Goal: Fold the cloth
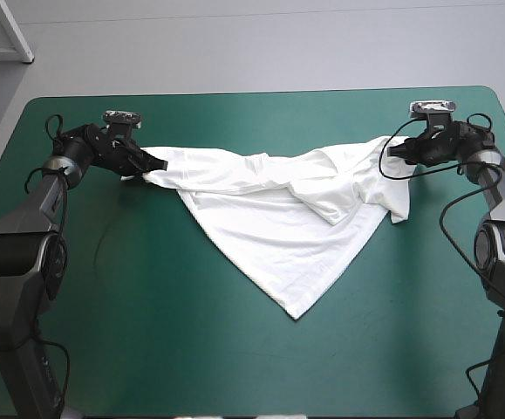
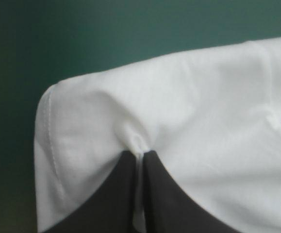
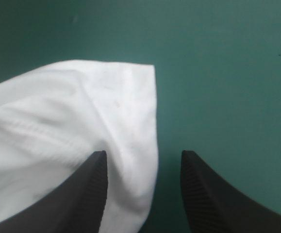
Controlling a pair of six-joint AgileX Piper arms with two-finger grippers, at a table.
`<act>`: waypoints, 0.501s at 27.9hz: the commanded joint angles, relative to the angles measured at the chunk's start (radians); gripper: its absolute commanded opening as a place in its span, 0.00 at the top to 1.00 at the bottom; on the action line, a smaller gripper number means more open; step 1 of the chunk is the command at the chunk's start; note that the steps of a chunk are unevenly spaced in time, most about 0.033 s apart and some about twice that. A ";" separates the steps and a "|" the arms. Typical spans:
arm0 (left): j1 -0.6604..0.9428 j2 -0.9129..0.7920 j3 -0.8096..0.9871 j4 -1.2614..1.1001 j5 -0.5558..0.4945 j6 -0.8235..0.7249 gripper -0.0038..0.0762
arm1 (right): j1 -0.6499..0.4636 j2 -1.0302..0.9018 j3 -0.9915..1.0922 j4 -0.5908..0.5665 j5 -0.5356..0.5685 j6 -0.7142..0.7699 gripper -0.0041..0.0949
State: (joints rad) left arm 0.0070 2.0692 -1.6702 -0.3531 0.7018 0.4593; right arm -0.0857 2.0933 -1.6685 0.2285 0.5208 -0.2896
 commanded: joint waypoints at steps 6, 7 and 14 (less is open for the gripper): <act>-0.004 -0.071 -0.025 -0.013 -0.038 0.034 0.93 | -0.040 0.054 -0.093 0.007 0.040 -0.025 0.60; -0.004 -0.071 -0.025 -0.013 -0.041 0.034 0.93 | -0.038 0.056 -0.093 0.007 0.049 -0.029 0.63; -0.004 -0.071 -0.025 -0.013 -0.046 0.034 0.93 | -0.038 0.061 -0.093 0.111 0.116 -0.145 0.88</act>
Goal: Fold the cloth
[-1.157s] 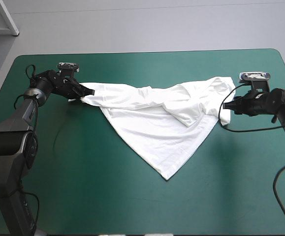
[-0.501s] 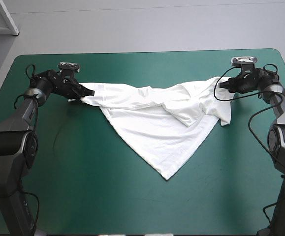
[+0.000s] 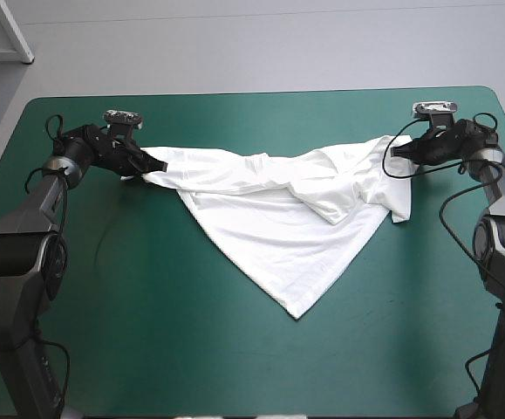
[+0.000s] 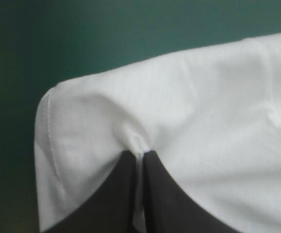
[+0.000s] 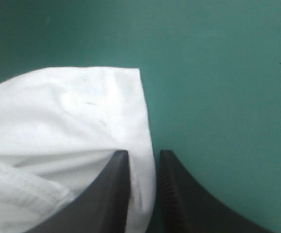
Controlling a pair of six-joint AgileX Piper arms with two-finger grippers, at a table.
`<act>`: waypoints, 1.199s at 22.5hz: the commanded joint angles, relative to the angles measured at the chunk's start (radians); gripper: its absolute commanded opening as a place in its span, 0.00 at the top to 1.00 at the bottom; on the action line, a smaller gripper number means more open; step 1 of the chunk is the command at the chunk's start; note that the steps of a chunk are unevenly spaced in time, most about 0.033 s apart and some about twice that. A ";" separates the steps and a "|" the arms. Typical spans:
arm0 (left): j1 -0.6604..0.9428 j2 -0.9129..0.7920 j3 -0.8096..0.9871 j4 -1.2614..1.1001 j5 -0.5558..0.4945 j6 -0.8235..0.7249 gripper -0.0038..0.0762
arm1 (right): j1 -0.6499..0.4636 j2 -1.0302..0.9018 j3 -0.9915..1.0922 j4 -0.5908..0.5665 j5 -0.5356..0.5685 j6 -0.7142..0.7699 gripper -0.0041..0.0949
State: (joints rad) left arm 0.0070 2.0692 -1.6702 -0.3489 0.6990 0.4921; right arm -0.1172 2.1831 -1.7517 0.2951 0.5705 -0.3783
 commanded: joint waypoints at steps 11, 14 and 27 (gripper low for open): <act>-0.001 -0.246 -0.025 -0.019 -0.012 0.015 0.93 | -0.006 -0.294 -0.012 0.013 0.126 -0.002 0.97; -0.001 -0.409 -0.025 -0.019 0.037 0.015 0.93 | -0.006 -0.491 -0.012 0.039 0.142 -0.021 0.97; -0.001 -1.088 -0.160 0.232 -0.097 -0.114 0.93 | -0.006 -1.257 -0.012 0.044 -0.068 -0.061 0.97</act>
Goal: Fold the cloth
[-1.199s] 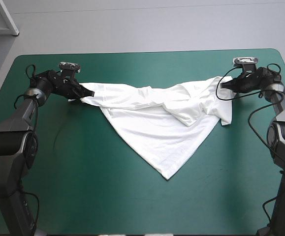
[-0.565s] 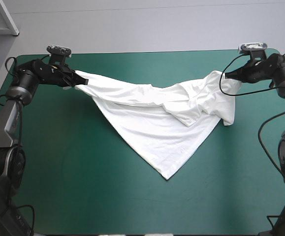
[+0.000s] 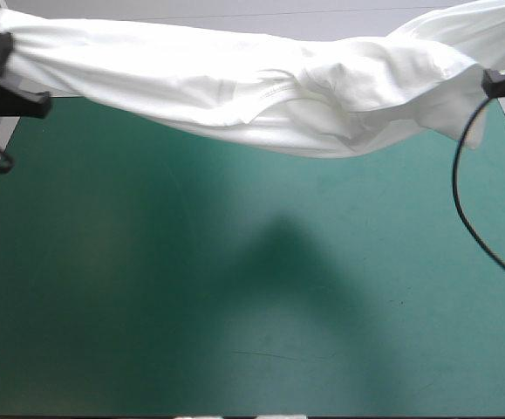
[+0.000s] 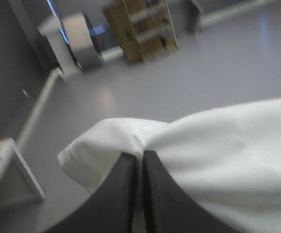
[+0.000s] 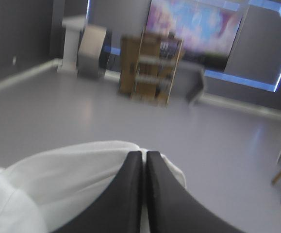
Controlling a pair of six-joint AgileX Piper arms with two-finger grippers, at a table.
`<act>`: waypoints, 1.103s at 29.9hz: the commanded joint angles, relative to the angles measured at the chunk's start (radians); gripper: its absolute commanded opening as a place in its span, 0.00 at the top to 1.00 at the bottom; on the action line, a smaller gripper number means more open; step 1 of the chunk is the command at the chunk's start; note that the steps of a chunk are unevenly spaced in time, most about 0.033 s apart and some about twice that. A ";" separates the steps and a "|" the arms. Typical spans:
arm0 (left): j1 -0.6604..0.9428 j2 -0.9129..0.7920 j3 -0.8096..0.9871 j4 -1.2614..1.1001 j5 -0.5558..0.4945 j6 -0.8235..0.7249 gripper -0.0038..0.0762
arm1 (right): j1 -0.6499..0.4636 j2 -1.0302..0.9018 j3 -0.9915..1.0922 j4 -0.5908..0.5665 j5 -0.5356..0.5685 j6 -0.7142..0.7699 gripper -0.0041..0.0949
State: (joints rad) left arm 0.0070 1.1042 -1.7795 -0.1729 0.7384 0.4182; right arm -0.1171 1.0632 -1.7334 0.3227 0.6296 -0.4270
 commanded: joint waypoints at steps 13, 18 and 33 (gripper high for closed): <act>-0.001 -0.415 -0.095 0.087 -0.073 -0.053 0.93 | -0.006 -0.516 -0.028 0.017 -0.004 -0.007 0.97; -0.001 -0.303 -0.093 0.077 0.120 -0.053 0.93 | -0.006 -0.464 0.012 0.025 0.065 0.044 0.97; -0.001 0.033 0.406 -0.020 0.088 -0.004 0.93 | -0.006 0.050 0.445 0.277 0.278 -0.108 0.97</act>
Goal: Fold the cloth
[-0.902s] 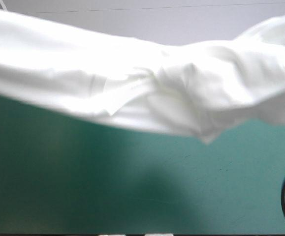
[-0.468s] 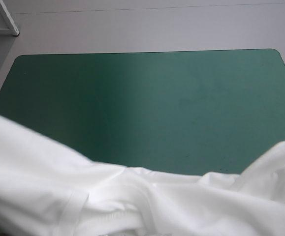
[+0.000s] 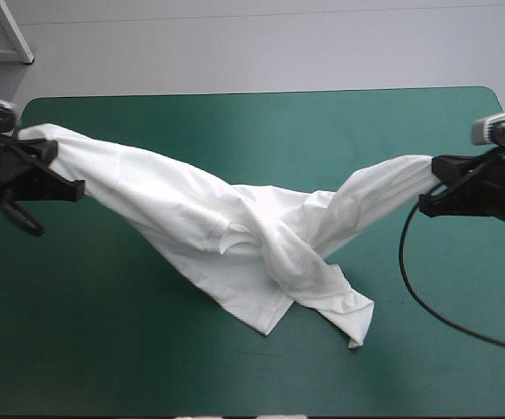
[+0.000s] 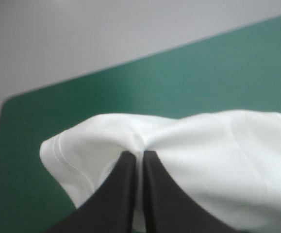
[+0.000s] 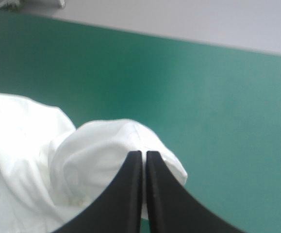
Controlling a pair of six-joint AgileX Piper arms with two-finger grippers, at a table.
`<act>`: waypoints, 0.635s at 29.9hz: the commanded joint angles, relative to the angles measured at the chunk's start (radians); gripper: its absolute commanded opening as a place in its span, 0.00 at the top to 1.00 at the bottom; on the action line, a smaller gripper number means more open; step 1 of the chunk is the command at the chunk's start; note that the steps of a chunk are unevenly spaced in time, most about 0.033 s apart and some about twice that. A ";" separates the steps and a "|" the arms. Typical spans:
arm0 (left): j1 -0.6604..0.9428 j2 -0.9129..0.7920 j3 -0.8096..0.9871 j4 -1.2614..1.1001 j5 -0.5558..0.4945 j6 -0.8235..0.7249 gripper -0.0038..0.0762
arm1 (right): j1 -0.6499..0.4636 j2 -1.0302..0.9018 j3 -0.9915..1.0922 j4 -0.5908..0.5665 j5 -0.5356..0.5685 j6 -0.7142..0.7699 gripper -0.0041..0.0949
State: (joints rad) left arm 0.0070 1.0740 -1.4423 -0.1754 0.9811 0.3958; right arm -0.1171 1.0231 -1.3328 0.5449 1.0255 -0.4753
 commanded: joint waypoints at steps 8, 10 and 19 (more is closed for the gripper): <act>-0.001 0.469 0.009 -0.152 -0.371 0.124 0.93 | -0.006 0.593 -0.156 0.105 -0.228 -0.116 0.97; -0.001 0.580 -0.074 -0.164 -0.365 0.124 0.93 | -0.006 0.728 -0.277 0.105 -0.178 -0.111 0.97; -0.003 0.838 -0.357 -0.198 -0.287 0.128 0.93 | -0.006 1.160 -0.987 -0.069 0.126 0.071 0.95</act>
State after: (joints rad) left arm 0.0070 1.9541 -1.7272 -0.3386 0.7296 0.5220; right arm -0.1171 2.1680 -2.1113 0.5303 1.0874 -0.4619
